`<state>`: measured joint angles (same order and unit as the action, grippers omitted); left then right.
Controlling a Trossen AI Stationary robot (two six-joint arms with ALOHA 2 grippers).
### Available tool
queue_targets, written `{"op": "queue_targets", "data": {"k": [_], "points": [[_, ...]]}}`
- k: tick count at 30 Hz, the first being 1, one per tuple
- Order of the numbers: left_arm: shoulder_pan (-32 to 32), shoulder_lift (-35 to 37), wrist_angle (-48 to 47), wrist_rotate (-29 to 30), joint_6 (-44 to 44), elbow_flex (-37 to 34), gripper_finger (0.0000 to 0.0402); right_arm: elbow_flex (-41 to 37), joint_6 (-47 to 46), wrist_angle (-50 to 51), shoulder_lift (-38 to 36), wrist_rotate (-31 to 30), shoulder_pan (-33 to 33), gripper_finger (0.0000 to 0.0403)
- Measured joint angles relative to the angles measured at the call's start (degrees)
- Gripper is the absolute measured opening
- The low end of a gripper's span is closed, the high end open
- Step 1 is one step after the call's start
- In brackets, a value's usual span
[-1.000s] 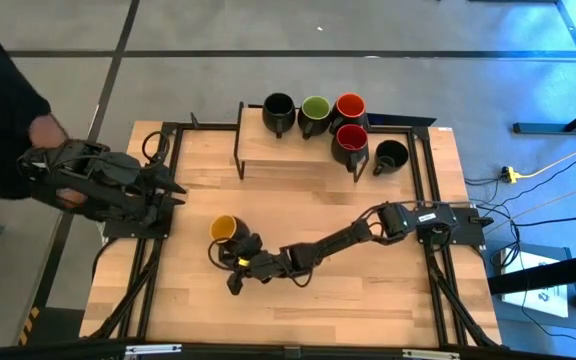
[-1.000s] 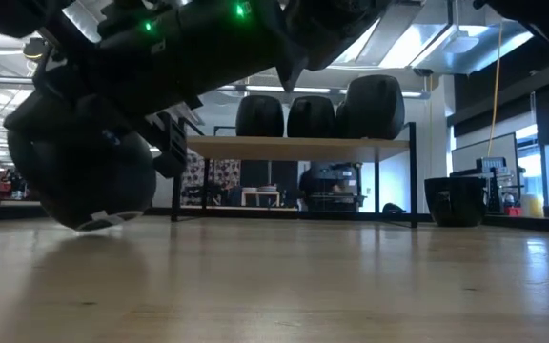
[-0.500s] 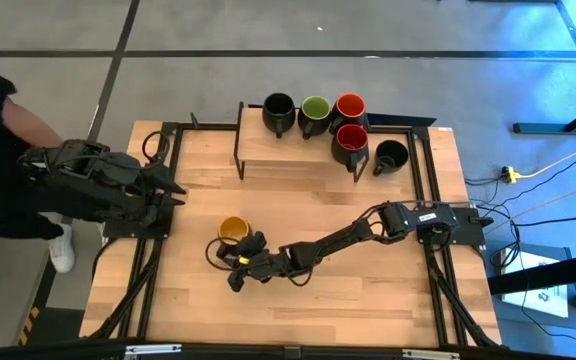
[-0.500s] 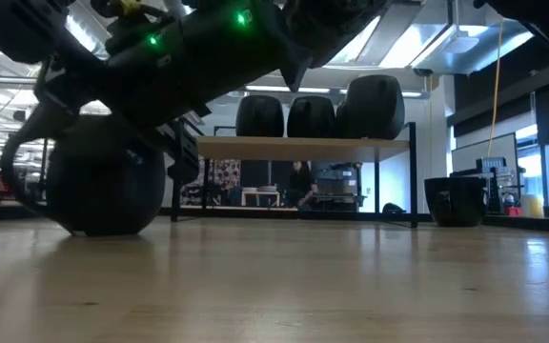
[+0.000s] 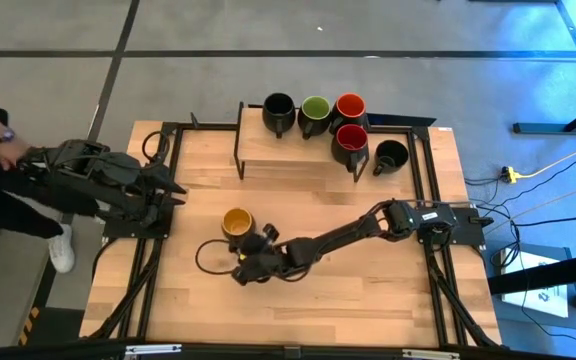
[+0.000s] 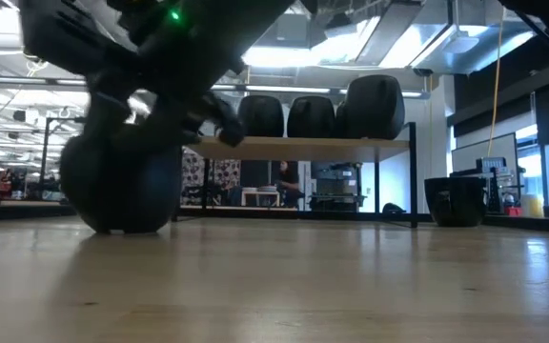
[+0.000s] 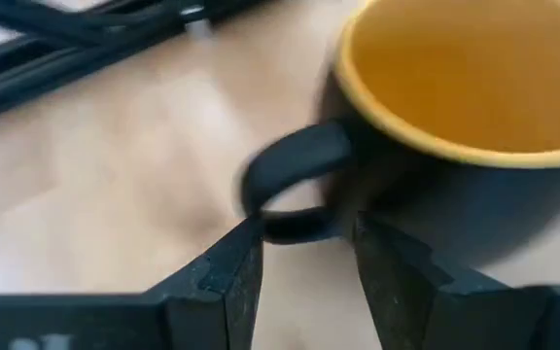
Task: Place coffee mugs
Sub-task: Put the yellow mug on the shelf
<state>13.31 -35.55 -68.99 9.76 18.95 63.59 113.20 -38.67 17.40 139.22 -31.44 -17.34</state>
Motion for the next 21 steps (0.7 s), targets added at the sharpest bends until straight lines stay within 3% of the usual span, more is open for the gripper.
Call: {"op": "queue_targets", "data": {"k": [8, 14, 17, 21], "points": [[0.01, -0.02, 0.00, 0.22, -0.01, 0.00, 0.0128, 3.71, -4.30, 15.68, -0.33, -11.22, 0.48, 0.0152], [0.01, -0.02, 0.00, 0.24, 0.00, 0.00, 0.0128, 8.32, -8.47, 26.96, -0.45, -10.01, -0.16, 0.0152], [0.01, -0.02, 0.00, 0.24, 0.30, 0.00, 0.0128, 10.35, -10.51, 25.71, -0.50, -8.61, -2.29, 0.0152], [0.00, -0.02, 0.00, 0.24, 1.49, 0.00, 0.0128, 9.47, -12.40, 13.24, -0.52, -8.83, -4.66, 0.0152]]}}
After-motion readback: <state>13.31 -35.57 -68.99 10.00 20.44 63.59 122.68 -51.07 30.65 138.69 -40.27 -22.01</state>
